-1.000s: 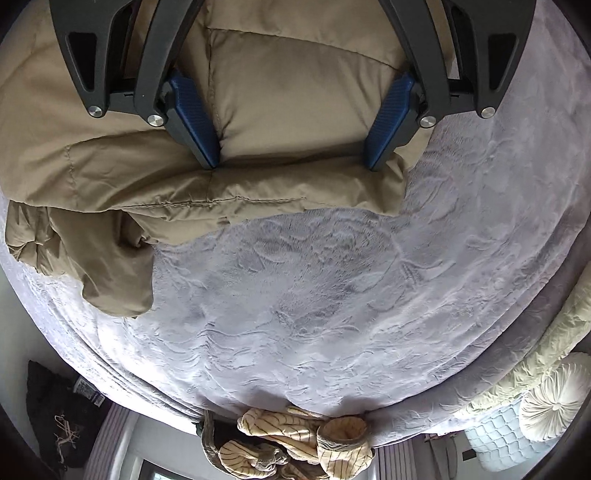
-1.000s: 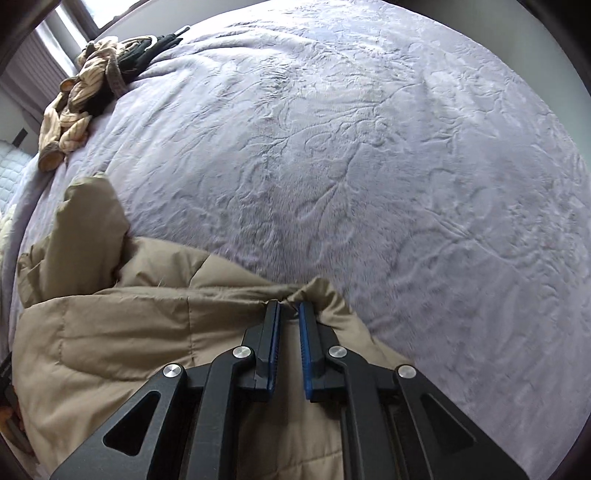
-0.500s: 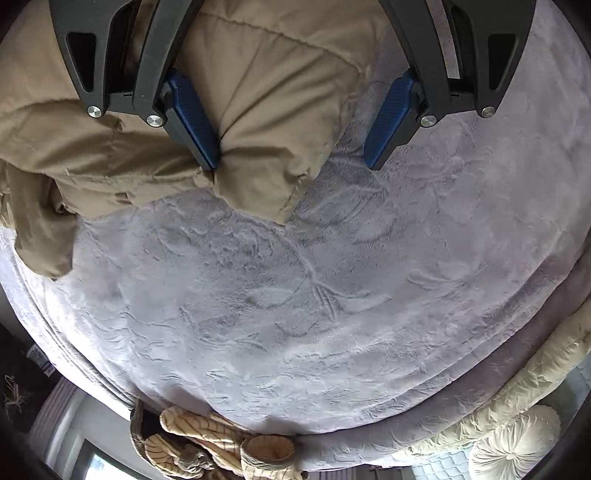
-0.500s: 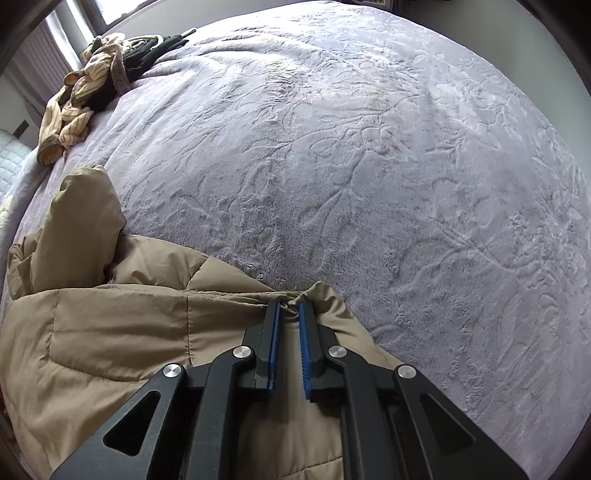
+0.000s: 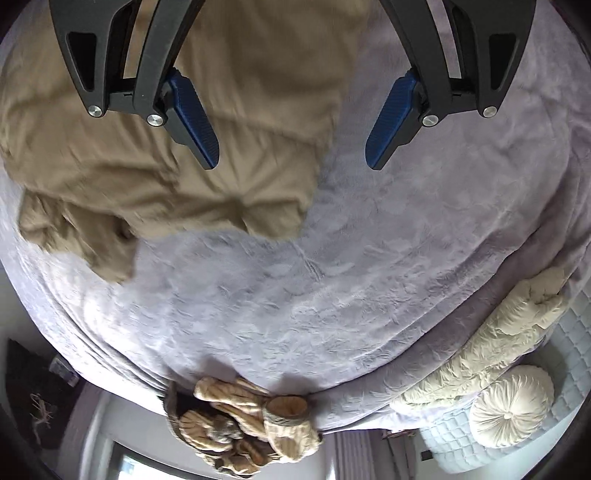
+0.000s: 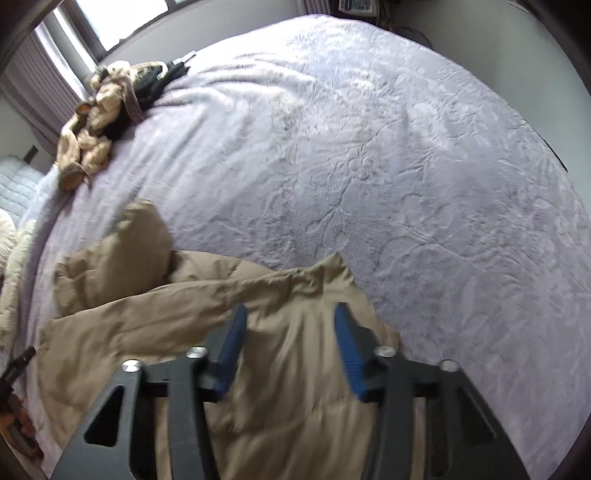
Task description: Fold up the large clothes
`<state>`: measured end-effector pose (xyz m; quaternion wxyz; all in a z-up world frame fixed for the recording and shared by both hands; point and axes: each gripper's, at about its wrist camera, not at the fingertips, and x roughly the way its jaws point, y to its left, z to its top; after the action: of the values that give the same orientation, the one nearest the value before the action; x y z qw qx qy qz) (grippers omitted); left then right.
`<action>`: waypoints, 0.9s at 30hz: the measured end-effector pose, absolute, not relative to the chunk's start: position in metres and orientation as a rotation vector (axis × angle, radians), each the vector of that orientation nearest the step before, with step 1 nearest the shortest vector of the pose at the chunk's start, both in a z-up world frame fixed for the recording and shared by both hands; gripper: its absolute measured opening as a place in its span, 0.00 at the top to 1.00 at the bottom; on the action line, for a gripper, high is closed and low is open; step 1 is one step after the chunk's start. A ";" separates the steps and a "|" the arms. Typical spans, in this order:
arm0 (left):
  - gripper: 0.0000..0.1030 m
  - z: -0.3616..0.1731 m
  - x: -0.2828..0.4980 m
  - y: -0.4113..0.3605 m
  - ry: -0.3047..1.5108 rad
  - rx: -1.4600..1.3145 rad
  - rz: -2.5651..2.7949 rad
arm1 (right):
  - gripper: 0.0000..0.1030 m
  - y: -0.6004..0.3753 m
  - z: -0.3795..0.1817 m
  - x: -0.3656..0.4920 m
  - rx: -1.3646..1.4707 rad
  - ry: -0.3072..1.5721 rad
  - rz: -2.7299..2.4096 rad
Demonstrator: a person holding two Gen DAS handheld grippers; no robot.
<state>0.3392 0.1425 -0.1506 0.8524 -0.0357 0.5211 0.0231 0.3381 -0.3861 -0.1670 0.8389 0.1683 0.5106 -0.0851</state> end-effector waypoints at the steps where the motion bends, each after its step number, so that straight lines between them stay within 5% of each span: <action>1: 0.20 -0.148 0.332 0.140 1.105 -0.070 0.037 | 0.47 -0.383 -0.162 0.332 0.361 1.078 -0.172; 13: 0.19 -0.135 0.243 0.118 1.178 -0.086 -0.053 | 0.27 -0.348 -0.141 0.248 0.464 1.108 -0.081; 14: 0.18 -0.135 0.237 0.116 1.183 -0.083 -0.057 | 0.25 -0.345 -0.142 0.242 0.472 1.116 -0.074; 16: 0.00 -0.135 0.227 0.115 1.186 -0.083 -0.059 | 0.25 -0.341 -0.142 0.231 0.488 1.120 -0.066; 27: 0.00 -0.142 0.191 0.111 1.237 -0.088 -0.061 | 0.15 -0.319 -0.162 0.182 0.583 1.169 -0.040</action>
<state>0.1909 0.1105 -0.1421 0.8133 -0.0410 0.5797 -0.0284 0.1821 -0.3186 -0.1616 0.7939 0.2712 0.5439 -0.0187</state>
